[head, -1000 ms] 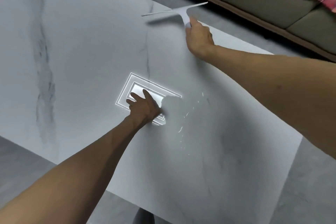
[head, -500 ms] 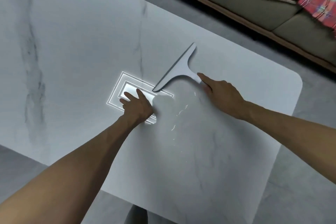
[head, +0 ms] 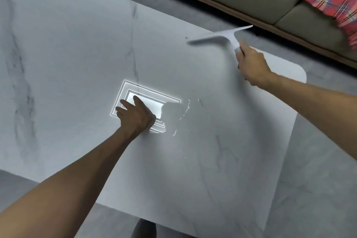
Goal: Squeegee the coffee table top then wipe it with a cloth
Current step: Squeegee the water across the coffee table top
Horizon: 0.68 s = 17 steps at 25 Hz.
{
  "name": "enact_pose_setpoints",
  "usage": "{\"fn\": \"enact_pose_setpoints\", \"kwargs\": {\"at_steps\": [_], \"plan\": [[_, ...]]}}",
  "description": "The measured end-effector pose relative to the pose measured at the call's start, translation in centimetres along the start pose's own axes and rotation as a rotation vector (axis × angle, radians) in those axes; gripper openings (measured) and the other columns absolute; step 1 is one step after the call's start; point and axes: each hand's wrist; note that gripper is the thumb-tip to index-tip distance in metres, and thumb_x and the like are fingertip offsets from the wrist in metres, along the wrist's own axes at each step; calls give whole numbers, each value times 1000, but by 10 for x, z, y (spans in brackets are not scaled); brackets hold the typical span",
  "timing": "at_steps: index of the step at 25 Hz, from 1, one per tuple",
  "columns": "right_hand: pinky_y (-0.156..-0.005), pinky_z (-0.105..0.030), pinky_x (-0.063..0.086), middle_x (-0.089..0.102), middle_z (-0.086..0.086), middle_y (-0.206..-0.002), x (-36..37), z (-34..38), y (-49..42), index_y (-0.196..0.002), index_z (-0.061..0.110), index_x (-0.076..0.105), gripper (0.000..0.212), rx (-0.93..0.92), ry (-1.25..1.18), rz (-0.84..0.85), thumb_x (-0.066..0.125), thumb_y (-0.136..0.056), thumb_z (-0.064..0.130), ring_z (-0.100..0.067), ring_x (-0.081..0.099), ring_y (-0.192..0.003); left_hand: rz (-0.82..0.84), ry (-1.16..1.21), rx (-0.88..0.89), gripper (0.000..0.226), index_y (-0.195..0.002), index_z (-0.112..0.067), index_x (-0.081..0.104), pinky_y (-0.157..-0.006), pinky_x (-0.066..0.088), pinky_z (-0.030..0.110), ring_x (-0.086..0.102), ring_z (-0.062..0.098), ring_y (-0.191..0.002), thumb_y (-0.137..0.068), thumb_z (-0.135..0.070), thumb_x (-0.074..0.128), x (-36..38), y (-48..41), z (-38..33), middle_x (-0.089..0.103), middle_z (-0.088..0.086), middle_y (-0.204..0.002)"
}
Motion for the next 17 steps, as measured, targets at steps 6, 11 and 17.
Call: {"fn": "enact_pose_setpoints", "kwargs": {"at_steps": [6, 11, 17], "plan": [[-85, -40, 42, 60, -22, -116, 40, -31, 68, -152, 30, 22, 48, 106, 28, 78, 28, -104, 34, -40, 55, -103, -160, -168, 271, 68, -146, -4, 25, -101, 36, 57, 41, 57, -116, -85, -28, 45, 48, -6, -38, 35, 37, -137], [-53, -24, 37, 57, 5, -69, 37, -62, 180, -151, 44, 13, 50, 209, -5, 263, 29, -104, 39, -10, 55, -59, -21, -126, 222, 78, -148, 4, 6, -103, 27, 68, 19, 71, -127, -90, -36, 40, 71, -26, -58, 20, 43, -146], [-73, -39, 46, 63, -25, -103, -1, -50, 84, -152, 14, 21, 50, 180, 31, -32, 29, -103, 20, -33, 60, -81, 76, -107, 220, 88, -151, -24, 2, -108, 18, 67, 9, 63, -136, -78, -47, 46, 57, -27, -69, 9, 39, -151]]}}
Point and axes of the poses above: each hand's wrist, its own y-axis away from the middle knuckle, its own x-axis out of the palm, z = x × y
